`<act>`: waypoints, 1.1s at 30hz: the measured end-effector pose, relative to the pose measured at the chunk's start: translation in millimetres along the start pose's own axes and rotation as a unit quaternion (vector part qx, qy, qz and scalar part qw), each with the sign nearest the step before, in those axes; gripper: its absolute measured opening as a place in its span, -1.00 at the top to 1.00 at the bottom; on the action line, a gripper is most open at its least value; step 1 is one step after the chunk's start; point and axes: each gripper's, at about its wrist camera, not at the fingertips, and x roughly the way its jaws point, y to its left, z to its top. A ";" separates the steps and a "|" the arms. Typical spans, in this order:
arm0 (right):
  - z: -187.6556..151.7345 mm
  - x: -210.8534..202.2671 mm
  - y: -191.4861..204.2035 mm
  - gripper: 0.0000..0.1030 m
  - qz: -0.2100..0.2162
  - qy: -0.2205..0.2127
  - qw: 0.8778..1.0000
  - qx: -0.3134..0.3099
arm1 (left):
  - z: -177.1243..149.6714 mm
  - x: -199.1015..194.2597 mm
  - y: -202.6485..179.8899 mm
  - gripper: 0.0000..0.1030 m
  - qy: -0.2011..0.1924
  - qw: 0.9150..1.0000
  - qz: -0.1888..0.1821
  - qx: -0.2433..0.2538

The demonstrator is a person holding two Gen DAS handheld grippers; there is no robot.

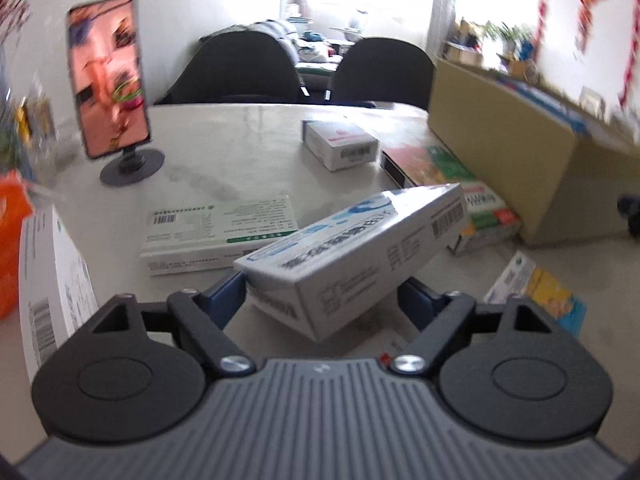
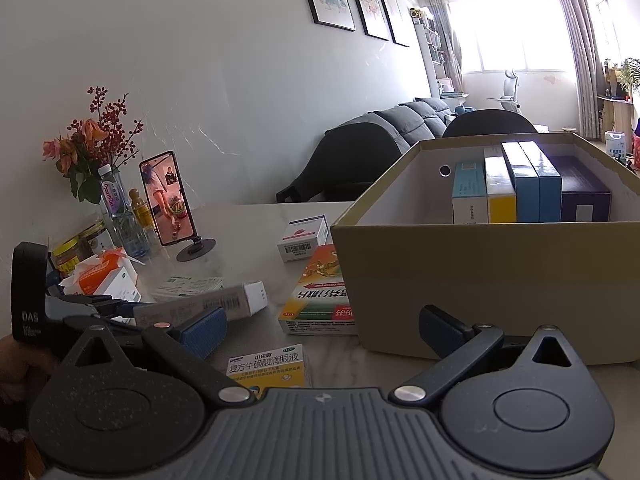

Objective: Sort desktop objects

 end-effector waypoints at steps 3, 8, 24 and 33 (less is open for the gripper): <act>-0.2 -0.3 0.2 -0.99 0.000 0.000 1.000 0.000 | 2.6 0.8 12.2 -0.55 -0.001 0.999 0.004 -0.051; -0.7 -0.7 0.5 -0.99 0.001 0.000 1.000 0.001 | 7.0 -0.2 21.7 -0.59 -0.018 0.996 0.022 -0.083; -0.1 2.8 2.1 -0.99 0.003 0.003 1.000 -0.001 | 20.8 11.4 9.6 -0.80 -0.080 0.996 0.038 0.013; 1.2 1.3 1.9 -0.99 0.002 -0.001 1.000 0.000 | 19.9 10.8 6.3 -0.68 -0.076 0.997 0.018 0.016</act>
